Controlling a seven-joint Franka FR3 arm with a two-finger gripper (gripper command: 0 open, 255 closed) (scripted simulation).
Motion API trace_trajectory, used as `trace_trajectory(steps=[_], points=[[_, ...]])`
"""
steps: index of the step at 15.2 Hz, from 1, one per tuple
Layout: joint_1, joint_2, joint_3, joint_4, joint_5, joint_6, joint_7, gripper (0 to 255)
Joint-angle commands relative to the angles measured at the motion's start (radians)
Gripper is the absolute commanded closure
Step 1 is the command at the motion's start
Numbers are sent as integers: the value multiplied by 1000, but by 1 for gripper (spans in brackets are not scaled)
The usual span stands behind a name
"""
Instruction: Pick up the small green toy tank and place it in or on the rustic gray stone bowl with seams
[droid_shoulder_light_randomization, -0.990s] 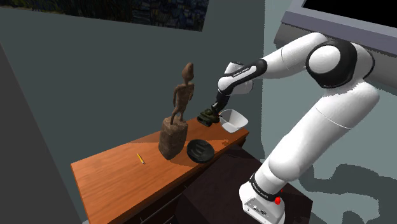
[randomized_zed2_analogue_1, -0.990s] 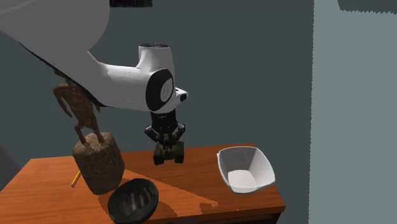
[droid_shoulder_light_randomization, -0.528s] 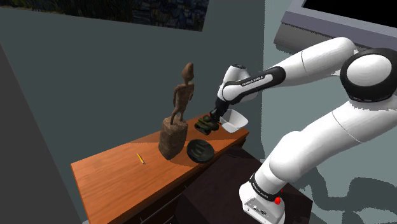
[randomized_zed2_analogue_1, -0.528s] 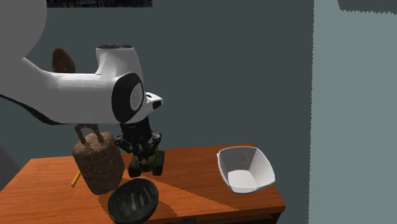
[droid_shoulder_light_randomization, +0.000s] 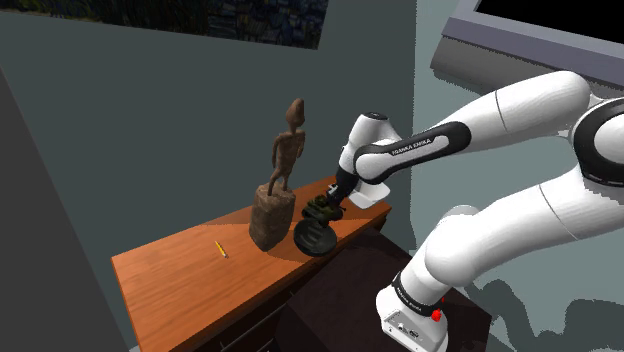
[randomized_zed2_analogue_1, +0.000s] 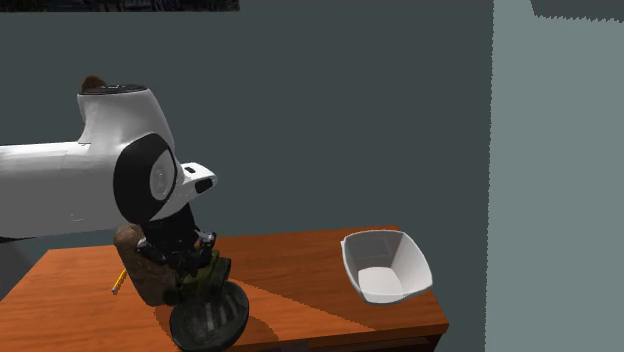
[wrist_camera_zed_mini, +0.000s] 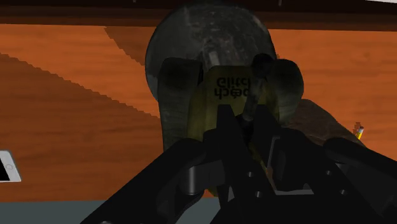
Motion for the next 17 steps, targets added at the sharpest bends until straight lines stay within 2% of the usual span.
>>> trace_trajectory(steps=[1,17], points=[[2,27,-1,-8,0,37,1,255],[32,328,-30,-44,38,373,-28,255]])
